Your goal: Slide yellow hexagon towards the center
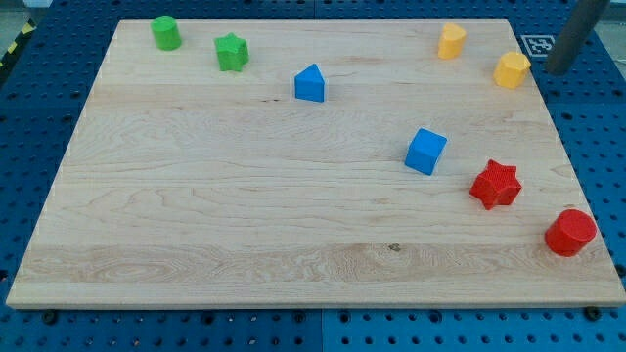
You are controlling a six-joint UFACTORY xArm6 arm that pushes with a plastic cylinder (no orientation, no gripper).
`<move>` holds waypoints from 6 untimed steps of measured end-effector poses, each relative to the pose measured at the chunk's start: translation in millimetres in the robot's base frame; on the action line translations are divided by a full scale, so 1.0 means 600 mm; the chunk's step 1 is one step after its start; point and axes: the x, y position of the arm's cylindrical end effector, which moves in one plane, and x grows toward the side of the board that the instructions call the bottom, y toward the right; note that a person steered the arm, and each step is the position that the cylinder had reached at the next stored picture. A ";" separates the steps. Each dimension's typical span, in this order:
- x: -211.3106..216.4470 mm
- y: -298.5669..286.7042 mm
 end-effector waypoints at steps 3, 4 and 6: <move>0.039 -0.131; -0.004 -0.107; 0.030 -0.222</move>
